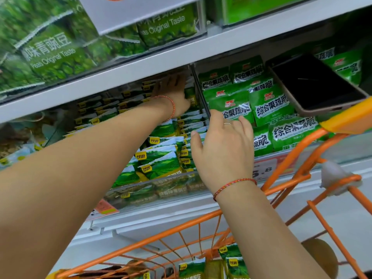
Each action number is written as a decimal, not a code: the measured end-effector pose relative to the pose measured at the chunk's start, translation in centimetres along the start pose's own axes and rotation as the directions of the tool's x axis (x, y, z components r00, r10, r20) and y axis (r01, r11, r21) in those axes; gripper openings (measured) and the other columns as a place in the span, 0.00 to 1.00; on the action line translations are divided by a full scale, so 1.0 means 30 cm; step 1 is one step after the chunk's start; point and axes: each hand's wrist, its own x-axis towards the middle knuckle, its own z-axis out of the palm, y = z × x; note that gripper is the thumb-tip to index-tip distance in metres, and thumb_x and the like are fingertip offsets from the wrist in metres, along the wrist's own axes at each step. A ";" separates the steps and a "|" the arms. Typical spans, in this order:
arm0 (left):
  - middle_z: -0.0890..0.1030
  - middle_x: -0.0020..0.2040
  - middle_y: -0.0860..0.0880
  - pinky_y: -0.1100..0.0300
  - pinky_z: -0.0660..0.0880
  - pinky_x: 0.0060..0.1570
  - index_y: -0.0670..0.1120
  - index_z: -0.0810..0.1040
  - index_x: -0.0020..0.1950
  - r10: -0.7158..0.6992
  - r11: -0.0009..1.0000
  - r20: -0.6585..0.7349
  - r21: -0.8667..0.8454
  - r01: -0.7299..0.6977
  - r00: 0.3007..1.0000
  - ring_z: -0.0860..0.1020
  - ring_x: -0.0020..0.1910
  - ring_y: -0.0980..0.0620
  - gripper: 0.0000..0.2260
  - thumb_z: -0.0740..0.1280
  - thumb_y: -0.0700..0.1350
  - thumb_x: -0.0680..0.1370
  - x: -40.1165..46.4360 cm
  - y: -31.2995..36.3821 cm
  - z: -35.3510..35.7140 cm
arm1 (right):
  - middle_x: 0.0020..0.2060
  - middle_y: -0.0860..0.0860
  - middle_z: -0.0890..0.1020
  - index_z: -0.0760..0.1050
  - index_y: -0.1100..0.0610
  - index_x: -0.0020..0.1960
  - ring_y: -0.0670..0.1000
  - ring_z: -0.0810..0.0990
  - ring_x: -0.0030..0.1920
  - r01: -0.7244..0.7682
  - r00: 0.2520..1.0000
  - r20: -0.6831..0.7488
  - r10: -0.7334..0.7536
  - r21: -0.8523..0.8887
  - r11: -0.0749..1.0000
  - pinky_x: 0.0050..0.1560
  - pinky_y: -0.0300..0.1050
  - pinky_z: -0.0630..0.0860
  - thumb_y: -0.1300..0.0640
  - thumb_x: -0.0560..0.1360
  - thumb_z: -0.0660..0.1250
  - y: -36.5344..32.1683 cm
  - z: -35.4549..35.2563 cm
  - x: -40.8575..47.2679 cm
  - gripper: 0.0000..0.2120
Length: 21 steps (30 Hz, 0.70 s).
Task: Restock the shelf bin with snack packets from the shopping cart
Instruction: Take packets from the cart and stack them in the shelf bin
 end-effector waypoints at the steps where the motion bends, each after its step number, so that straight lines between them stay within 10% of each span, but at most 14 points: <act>1: 0.47 0.79 0.47 0.49 0.44 0.74 0.48 0.45 0.78 -0.006 1.000 0.023 -0.007 0.006 1.000 0.46 0.77 0.47 0.31 0.57 0.51 0.80 0.002 0.000 -0.002 | 0.36 0.56 0.82 0.74 0.64 0.58 0.60 0.79 0.47 0.002 1.000 0.000 -0.002 0.000 1.000 0.67 0.51 0.53 0.51 0.73 0.66 0.001 0.002 -0.001 0.20; 6: 0.43 0.79 0.49 0.48 0.41 0.75 0.49 0.43 0.78 -0.005 1.000 0.065 0.026 0.003 0.998 0.44 0.77 0.49 0.29 0.53 0.51 0.82 0.022 -0.018 0.010 | 0.36 0.56 0.81 0.73 0.64 0.58 0.60 0.79 0.46 0.012 1.000 0.009 -0.012 -0.019 1.000 0.67 0.51 0.53 0.52 0.72 0.68 0.005 0.002 -0.001 0.20; 11: 0.63 0.75 0.46 0.52 0.59 0.72 0.50 0.63 0.75 0.025 0.999 -0.194 -0.039 -0.033 0.981 0.63 0.72 0.44 0.26 0.63 0.45 0.76 -0.011 -0.008 0.003 | 0.37 0.56 0.81 0.73 0.64 0.59 0.60 0.78 0.48 0.032 0.999 0.015 -0.031 -0.029 0.999 0.67 0.51 0.53 0.53 0.72 0.67 0.012 0.003 -0.003 0.20; 21: 0.69 0.71 0.45 0.60 0.70 0.52 0.51 0.58 0.77 0.006 0.920 0.000 -0.391 -0.005 1.000 0.75 0.57 0.46 0.26 0.60 0.49 0.79 -0.276 -0.048 -0.135 | 0.53 0.55 0.80 0.64 0.59 0.69 0.57 0.72 0.61 0.064 0.988 0.148 -0.054 -0.066 0.996 0.71 0.47 0.49 0.49 0.78 0.58 0.016 -0.039 0.013 0.23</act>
